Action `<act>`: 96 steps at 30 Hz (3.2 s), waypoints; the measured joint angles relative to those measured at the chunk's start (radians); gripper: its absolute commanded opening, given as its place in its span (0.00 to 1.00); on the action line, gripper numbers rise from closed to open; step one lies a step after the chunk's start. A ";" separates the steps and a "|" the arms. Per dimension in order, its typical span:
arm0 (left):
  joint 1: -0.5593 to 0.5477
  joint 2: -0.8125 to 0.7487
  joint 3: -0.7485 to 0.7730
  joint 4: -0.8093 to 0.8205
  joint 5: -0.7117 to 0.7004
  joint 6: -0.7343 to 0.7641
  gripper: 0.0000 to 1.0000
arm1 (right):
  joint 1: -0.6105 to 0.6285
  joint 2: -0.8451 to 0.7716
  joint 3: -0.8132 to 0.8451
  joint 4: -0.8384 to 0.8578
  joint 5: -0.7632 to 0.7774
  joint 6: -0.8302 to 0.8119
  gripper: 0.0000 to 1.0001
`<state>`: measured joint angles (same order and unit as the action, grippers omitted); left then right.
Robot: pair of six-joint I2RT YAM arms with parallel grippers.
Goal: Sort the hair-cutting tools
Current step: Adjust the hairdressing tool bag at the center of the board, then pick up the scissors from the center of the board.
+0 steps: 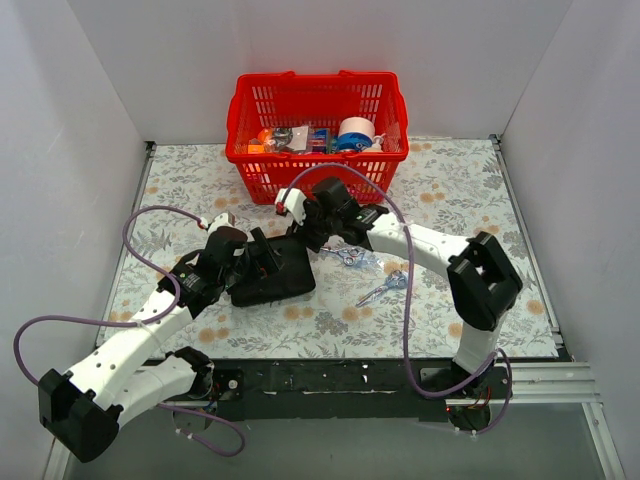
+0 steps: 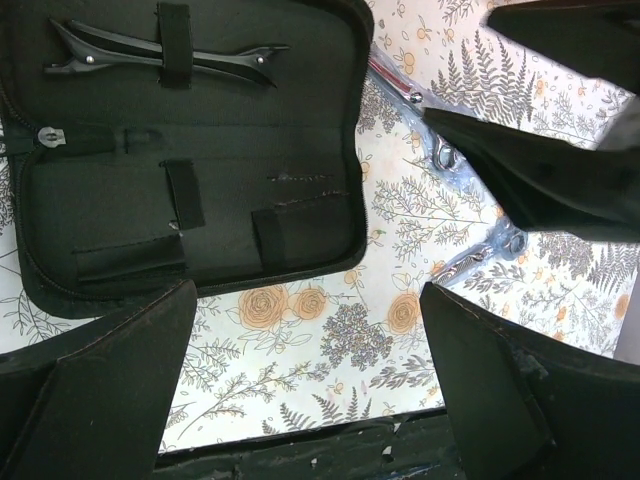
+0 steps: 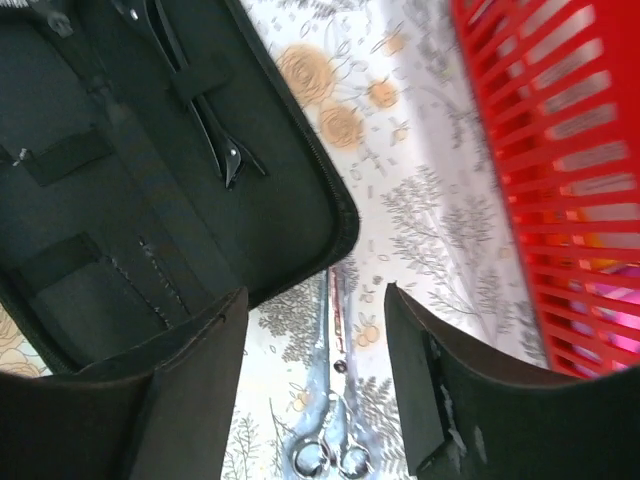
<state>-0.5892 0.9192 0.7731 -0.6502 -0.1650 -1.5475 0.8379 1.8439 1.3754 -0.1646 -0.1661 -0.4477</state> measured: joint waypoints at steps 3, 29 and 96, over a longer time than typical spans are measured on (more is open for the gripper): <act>0.000 0.000 0.000 0.000 -0.002 -0.001 0.96 | 0.000 -0.089 -0.030 0.007 0.035 0.005 0.68; 0.000 0.294 0.004 0.086 -0.098 -0.031 0.97 | -0.105 -0.336 -0.340 -0.421 0.516 0.418 0.76; 0.000 0.118 -0.111 0.136 0.017 -0.079 0.97 | -0.166 -0.559 -0.695 -0.436 0.659 1.127 0.77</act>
<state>-0.5892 1.0370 0.6621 -0.5144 -0.1478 -1.6268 0.6716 1.2846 0.6800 -0.6003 0.4927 0.6792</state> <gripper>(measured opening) 0.969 0.757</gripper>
